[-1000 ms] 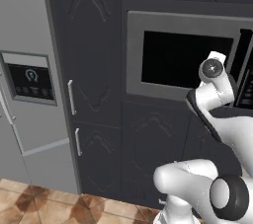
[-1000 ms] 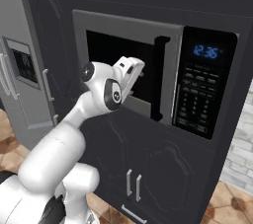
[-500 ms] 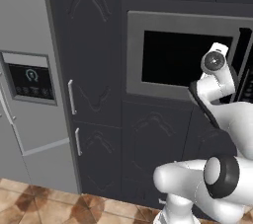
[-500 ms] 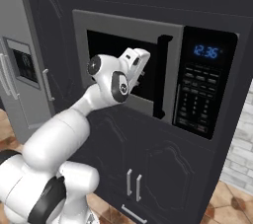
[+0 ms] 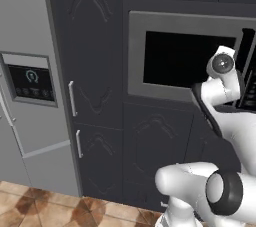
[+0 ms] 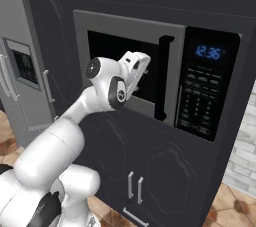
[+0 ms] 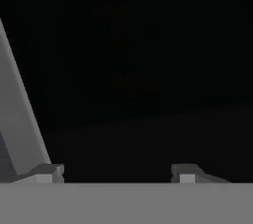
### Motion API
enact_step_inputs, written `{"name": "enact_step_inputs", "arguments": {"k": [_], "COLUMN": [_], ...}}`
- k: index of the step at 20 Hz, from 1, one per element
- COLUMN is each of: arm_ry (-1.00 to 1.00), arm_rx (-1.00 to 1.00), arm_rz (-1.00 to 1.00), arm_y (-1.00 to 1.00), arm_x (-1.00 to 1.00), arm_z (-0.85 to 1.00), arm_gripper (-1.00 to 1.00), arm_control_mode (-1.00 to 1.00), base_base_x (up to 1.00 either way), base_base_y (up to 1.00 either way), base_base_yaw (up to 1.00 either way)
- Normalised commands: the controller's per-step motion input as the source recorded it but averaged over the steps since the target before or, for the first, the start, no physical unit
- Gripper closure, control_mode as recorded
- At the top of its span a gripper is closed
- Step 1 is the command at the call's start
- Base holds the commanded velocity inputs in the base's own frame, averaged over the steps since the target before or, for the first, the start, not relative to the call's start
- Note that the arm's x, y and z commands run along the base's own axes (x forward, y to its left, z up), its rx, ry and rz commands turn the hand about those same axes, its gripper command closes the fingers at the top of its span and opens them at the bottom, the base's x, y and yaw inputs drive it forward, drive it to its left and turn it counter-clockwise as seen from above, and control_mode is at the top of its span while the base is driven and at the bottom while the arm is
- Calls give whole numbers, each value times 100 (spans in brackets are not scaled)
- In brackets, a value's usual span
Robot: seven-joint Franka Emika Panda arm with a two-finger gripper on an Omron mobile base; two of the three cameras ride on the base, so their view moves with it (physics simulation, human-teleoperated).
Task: Place the bowl containing the shrimp and fish in the microwave. Close the microwave door and press the start button to microwave the meal.
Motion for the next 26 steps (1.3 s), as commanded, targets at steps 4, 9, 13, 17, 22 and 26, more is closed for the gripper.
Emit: {"name": "enact_step_inputs", "arguments": {"k": [4,9,13,17,22,26], "arm_ry": [0,0,4,9,3,0], "arm_rx": [0,0,-3,-5,0,0], "arm_rz": [17,25,30,29,17,3], "arm_y": [0,5,24,24,-6,-26], "arm_x": [-96,-99,-100,-94,-82,-35], "arm_z": [0,9,33,46,49,4], "arm_gripper": [-100,-100,-100,-100,-100,-100], "arm_control_mode": [-100,-100,-100,-100,-100,-100], "base_base_x": [0,0,0,0,0,0], "base_base_y": [0,0,0,0,0,0], "base_base_yaw": [0,0,0,0,0,0]}}
